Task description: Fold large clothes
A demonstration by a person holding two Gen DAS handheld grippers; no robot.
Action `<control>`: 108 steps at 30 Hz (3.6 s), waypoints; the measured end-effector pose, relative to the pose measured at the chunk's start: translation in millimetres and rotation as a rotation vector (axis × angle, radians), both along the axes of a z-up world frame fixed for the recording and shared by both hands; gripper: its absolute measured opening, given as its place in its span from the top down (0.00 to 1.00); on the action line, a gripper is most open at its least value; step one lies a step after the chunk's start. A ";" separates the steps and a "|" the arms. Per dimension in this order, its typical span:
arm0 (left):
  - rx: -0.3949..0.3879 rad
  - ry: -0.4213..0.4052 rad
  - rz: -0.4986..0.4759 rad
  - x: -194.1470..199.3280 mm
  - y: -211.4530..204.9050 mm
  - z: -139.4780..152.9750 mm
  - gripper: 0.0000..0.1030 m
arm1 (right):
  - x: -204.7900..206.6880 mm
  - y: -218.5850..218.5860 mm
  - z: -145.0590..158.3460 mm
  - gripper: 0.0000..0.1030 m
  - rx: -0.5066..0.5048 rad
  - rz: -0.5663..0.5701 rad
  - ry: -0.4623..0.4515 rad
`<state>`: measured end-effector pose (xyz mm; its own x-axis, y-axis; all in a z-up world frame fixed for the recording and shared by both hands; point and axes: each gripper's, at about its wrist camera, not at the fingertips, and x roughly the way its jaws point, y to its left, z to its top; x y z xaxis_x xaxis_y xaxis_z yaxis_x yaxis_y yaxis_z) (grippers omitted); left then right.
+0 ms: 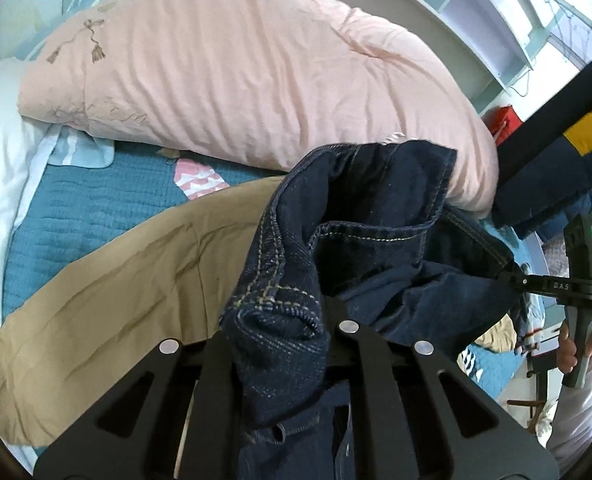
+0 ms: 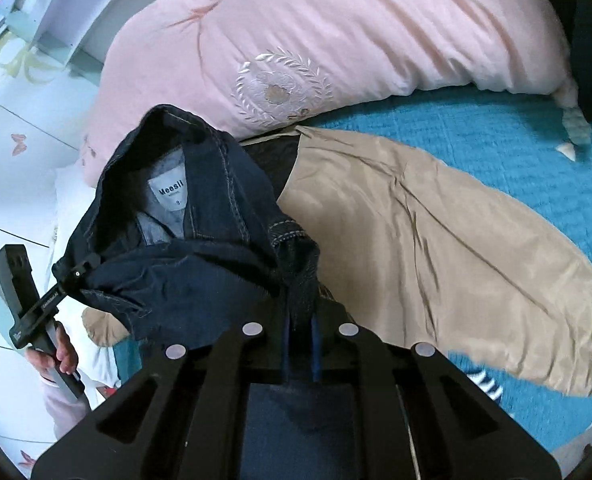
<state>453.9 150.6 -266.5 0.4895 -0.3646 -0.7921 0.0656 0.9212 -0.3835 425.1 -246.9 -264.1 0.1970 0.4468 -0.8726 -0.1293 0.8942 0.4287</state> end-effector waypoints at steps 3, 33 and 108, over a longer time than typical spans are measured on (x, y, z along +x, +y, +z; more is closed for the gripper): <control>-0.013 -0.011 0.003 -24.2 2.6 9.2 0.91 | -26.9 -1.0 13.7 0.94 -0.001 0.012 -0.014; -0.134 0.252 0.052 -251.6 24.9 -100.1 0.86 | -224.9 -43.6 -105.0 0.93 -0.158 -0.005 0.239; 0.076 0.348 0.050 -212.9 16.8 -16.1 0.14 | -254.5 143.6 -47.1 0.25 -0.006 0.439 0.132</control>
